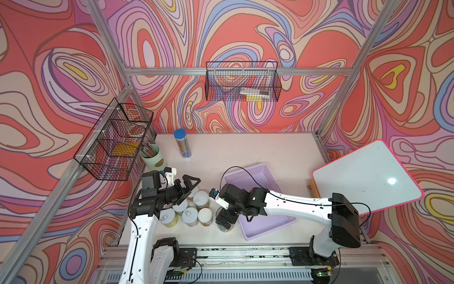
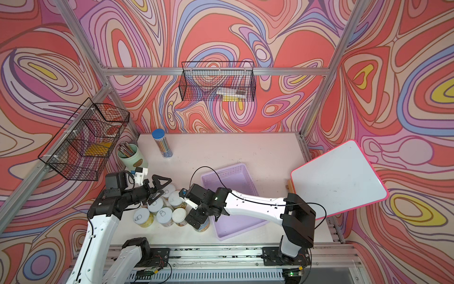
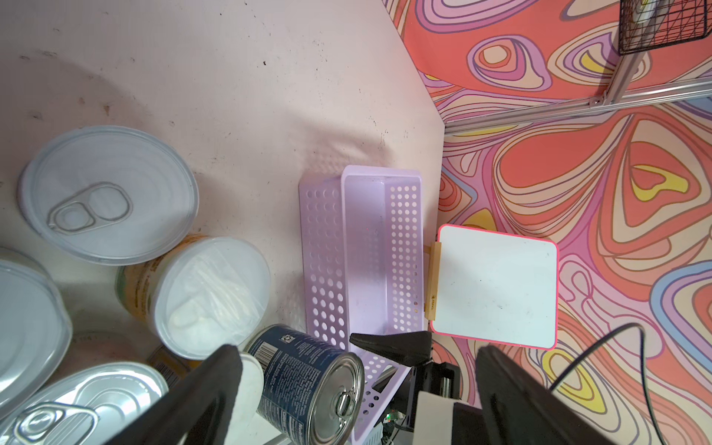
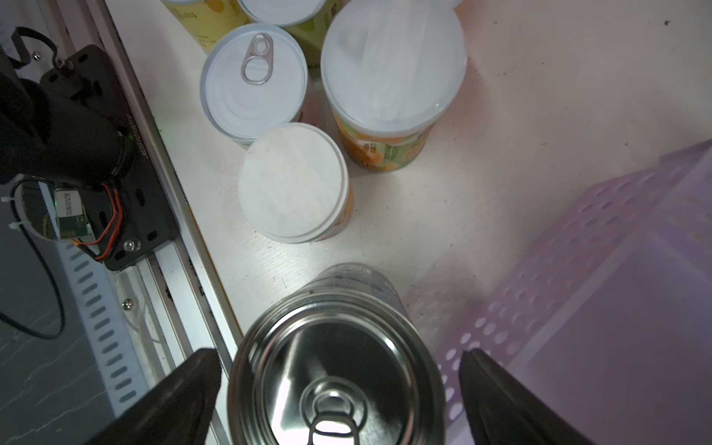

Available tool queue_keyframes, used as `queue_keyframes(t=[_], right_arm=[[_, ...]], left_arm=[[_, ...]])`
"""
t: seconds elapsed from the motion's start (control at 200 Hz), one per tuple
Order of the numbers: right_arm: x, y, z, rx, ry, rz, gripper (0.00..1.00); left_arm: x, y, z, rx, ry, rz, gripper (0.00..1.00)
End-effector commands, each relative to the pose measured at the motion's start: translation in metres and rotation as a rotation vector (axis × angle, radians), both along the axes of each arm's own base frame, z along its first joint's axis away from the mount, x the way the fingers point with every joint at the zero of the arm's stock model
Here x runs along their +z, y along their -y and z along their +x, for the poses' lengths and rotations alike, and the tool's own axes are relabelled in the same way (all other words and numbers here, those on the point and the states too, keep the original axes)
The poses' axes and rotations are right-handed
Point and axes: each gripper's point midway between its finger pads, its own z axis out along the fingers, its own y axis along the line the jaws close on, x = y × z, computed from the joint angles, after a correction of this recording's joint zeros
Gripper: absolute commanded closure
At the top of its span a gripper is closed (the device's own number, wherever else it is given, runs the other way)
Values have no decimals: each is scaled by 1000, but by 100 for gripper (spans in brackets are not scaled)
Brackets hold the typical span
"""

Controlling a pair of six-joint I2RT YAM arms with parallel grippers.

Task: Put the canned food in the basket
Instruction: Pick up the canned food from the center of the board.

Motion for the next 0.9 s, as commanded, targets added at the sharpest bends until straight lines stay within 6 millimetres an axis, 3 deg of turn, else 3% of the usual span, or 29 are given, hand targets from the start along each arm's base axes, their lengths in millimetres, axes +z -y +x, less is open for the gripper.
queue_keyframes(t=[0.0,0.631,0.891], right_arm=[[2,0,-2,-2,6,-27,2],[-14,-2,-4,-1,35,-114,2],[-18,-4,-6,2,31,-122,9]], left_arm=[[5,-3,-2,-6,20,37,1],[13,-13,-9,-1,32,145,1],[12,-13,-8,1,25,139,1]])
